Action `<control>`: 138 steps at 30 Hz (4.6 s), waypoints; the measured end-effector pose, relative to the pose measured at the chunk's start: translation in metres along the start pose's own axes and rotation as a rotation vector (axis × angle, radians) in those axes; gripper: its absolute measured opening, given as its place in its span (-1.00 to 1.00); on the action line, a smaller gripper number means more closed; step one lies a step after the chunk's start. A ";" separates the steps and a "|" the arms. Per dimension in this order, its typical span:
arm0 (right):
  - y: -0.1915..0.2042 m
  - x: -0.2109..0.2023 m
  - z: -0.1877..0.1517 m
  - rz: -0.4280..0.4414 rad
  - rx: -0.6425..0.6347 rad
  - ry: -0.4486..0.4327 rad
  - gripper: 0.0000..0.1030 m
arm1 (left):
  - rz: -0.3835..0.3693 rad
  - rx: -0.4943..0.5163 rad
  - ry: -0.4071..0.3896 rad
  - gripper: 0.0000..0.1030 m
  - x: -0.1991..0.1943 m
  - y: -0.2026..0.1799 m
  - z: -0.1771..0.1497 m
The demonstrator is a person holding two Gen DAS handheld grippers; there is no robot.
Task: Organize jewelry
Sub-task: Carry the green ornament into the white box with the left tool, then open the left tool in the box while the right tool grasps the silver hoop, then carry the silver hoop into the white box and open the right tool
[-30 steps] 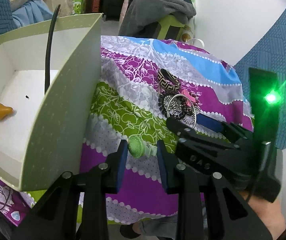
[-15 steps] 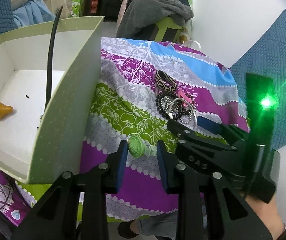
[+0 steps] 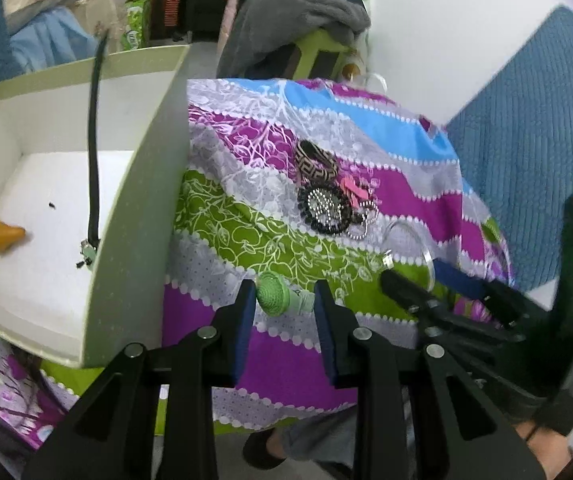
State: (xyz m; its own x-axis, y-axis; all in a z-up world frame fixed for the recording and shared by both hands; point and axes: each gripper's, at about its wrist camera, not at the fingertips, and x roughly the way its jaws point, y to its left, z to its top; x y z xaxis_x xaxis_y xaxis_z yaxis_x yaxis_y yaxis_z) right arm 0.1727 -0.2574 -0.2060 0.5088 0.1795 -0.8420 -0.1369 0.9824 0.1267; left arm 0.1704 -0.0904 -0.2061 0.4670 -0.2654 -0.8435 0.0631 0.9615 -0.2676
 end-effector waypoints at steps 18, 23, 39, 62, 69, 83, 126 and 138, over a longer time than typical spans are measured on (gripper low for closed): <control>0.018 -0.094 0.061 -0.025 0.021 -0.165 0.20 | -0.098 0.097 -0.110 -0.41 -0.104 -0.017 0.061; 0.043 -0.129 0.085 -0.008 -0.001 -0.232 0.20 | -0.093 0.119 -0.162 -0.41 -0.139 -0.007 0.078; 0.123 -0.136 0.126 0.065 -0.065 -0.281 -0.17 | 0.004 0.085 -0.225 -0.41 -0.189 0.078 0.089; 0.097 0.053 0.029 0.085 -0.024 0.082 -0.59 | 0.013 -0.049 -0.073 -0.41 -0.113 0.177 0.034; 0.103 0.082 0.027 0.015 -0.096 0.074 -0.69 | 0.005 -0.068 -0.062 -0.41 -0.107 0.183 0.033; 0.120 0.047 0.041 -0.090 -0.176 -0.007 -0.97 | 0.009 -0.051 -0.067 -0.41 -0.108 0.179 0.037; 0.170 -0.055 0.073 0.230 -0.220 -0.162 -0.50 | -0.005 -0.067 -0.135 -0.01 -0.124 0.163 0.037; 0.074 -0.093 0.077 0.132 -0.125 -0.291 -0.50 | -0.129 -0.040 -0.211 -0.01 -0.123 0.077 0.048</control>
State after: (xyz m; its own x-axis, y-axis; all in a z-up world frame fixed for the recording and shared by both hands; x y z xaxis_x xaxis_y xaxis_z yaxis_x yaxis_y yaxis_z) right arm 0.1805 -0.1975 -0.0776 0.6984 0.3295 -0.6353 -0.3115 0.9392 0.1447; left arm 0.1597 0.0195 -0.1003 0.6314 -0.3608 -0.6865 0.1009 0.9159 -0.3885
